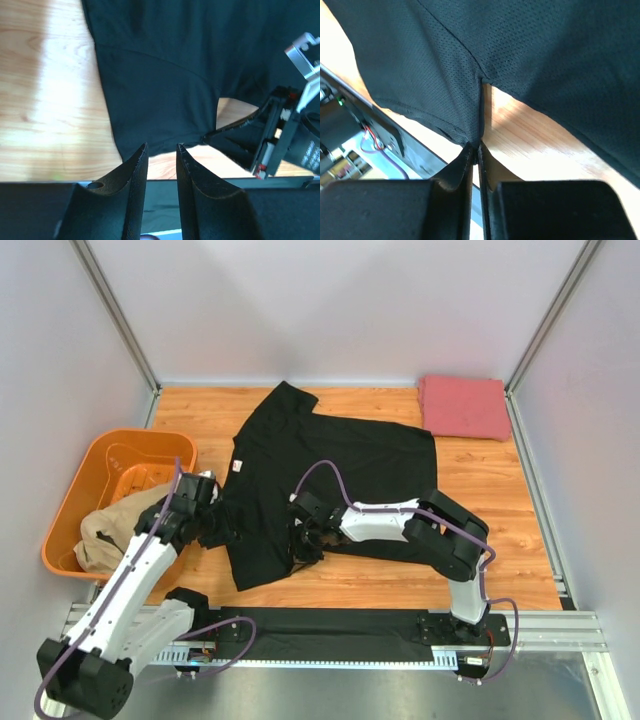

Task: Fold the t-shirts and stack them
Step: Flatten the tshirt out

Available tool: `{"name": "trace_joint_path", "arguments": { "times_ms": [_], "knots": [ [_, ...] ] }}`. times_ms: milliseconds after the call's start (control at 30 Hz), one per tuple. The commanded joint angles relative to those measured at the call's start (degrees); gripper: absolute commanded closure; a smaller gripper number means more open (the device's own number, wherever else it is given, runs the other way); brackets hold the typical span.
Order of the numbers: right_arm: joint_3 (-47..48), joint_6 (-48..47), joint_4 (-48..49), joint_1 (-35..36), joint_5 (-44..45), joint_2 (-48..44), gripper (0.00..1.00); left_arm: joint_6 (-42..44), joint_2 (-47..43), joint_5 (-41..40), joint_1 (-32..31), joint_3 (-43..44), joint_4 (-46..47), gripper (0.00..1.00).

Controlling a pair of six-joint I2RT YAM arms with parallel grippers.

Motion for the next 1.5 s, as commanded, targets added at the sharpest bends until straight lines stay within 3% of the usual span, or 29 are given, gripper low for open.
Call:
{"name": "trace_joint_path", "arguments": {
  "times_ms": [0,200,333,433,600,700,933,1100,1200,1267,1467],
  "knots": [
    [-2.0,-8.0,-4.1,-0.5,-1.4,1.8,0.91,-0.1,4.5,2.7,0.2,-0.2,5.3,0.64],
    [-3.3,-12.7,-10.3,-3.2,1.1,-2.1,0.75,-2.6,10.6,2.7,0.2,-0.4,8.9,0.6],
    [-8.2,-13.7,-16.2,-8.7,4.8,-12.9,0.55,-2.5,12.8,3.0,-0.4,-0.3,11.1,0.6],
    [-11.6,-13.8,-20.2,-15.2,10.2,-20.5,0.5,-3.3,17.0,4.7,-1.1,-1.2,13.8,0.6],
    [-14.8,-14.9,-23.9,-32.3,13.6,-25.3,0.51,-5.4,24.4,4.1,-5.8,-0.7,19.4,0.6],
    [-13.8,-17.5,-24.4,-39.0,15.9,-24.2,0.52,-5.9,30.4,1.0,-7.8,2.1,20.1,0.53],
    [-13.9,-21.3,-24.8,-48.9,18.6,-17.3,0.53,-8.1,42.2,0.4,-9.3,4.1,22.9,0.51],
    [-14.4,-24.7,-24.7,-54.5,19.2,-15.1,0.53,-6.5,46.0,1.1,-12.1,8.7,21.2,0.49],
    [-13.5,-26.8,-27.4,-55.7,21.8,-17.4,0.52,-8.9,44.3,-1.6,-14.2,12.6,14.2,0.41],
    [-13.3,-27.7,-29.0,-55.7,22.5,-19.7,0.51,-10.9,38.0,-3.8,-14.8,11.9,11.7,0.36],
    [-13.4,-27.2,-33.4,-55.8,17.8,-29.2,0.46,-18.2,14.5,-7.4,-14.9,3.8,4.2,0.32]
  ]
}}
